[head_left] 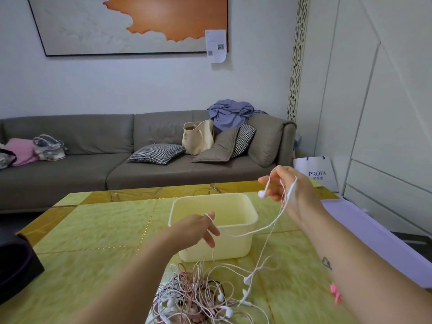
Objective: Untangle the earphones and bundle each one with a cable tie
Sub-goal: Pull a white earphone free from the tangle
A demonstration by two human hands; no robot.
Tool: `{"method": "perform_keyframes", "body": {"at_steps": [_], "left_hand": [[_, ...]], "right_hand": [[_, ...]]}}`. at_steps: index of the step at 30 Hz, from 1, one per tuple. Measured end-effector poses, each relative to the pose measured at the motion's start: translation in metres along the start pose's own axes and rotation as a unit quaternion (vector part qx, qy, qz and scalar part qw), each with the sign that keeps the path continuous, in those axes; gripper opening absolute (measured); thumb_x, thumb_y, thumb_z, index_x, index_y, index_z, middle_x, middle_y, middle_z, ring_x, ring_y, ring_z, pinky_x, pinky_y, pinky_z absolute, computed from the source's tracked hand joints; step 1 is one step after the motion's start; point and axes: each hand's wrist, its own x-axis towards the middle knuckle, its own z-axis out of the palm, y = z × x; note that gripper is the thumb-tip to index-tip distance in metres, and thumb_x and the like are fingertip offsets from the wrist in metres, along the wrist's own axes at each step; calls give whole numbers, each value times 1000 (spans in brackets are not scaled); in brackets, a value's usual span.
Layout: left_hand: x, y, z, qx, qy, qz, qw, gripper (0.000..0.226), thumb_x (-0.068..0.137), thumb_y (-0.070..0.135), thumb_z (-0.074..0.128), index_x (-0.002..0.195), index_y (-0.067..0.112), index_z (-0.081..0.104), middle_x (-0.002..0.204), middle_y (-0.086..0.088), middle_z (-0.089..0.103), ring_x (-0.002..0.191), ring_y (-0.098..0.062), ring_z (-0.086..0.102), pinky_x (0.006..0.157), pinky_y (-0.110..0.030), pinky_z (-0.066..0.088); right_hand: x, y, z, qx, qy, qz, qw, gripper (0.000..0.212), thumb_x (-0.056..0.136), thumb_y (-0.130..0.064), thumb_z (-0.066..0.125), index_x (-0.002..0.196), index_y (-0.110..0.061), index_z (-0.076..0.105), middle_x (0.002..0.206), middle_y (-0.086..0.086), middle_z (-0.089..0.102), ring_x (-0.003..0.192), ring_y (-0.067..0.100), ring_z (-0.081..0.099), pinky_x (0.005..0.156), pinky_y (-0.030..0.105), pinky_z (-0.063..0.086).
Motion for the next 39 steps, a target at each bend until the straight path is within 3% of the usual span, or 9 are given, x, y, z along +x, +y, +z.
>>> {"method": "perform_keyframes", "body": {"at_steps": [5,8,10,12,17,24,31,36,39], "left_hand": [[13,-10,-11,-183,91,-64,977,38,102,32,32,100,15,65,90,-4,53,69,-14,41,67,-26,41],[20,-20,-25,-114,151,-92,978,29,99,21,39,118,13,61,112,-8,53,99,-25,50,82,-34,43],[21,-28,-32,-17,159,-101,982,30,98,16,42,121,7,60,95,-11,57,86,-29,58,72,-31,48],[22,-35,-35,-2,148,-111,983,27,96,11,46,118,3,61,68,-8,50,56,-19,49,52,-24,45],[22,-46,-34,-209,108,-115,965,23,90,-6,52,111,-1,60,91,-17,64,79,-19,64,71,-29,54],[5,9,-19,-385,213,93,893,16,94,0,47,90,8,61,83,-9,63,76,-18,63,77,-30,54],[-28,73,8,-269,27,248,930,17,96,21,50,100,21,67,99,-3,71,101,-15,65,94,-31,47],[-29,77,6,-325,38,226,918,18,95,18,51,81,12,61,58,7,46,54,-8,51,85,-35,52],[-28,67,-6,-345,43,191,918,23,96,19,48,78,11,59,54,7,37,46,-8,39,67,-24,53]], "right_hand": [[5,5,-21,-420,-57,-41,905,15,96,-17,48,93,-14,62,101,2,64,77,15,56,60,24,41],[3,3,-31,-564,-95,-12,821,22,92,-21,55,113,-15,53,109,1,56,99,20,55,76,29,42],[1,-3,-34,-596,-113,-2,795,25,89,-20,59,112,-14,53,105,1,56,91,18,54,70,28,41],[-1,-10,-34,-573,-162,29,803,18,83,-11,60,101,-12,61,84,-2,61,70,13,52,58,25,38],[1,-18,-30,-192,-203,104,954,17,89,5,48,91,-7,60,48,-1,51,39,9,38,41,17,31],[-6,-32,-14,89,-233,67,966,28,95,1,37,98,-7,64,91,8,74,74,18,71,71,27,57],[-20,-35,7,-56,-243,-73,966,43,93,10,32,109,-14,63,115,6,67,104,10,65,93,25,51],[-23,-37,11,-225,-197,-181,937,42,93,6,42,119,-20,64,118,-6,66,109,-2,59,100,18,44],[-14,-30,6,-320,-42,-290,901,30,88,-8,61,115,-20,69,97,-4,72,92,12,67,90,31,52]]}}
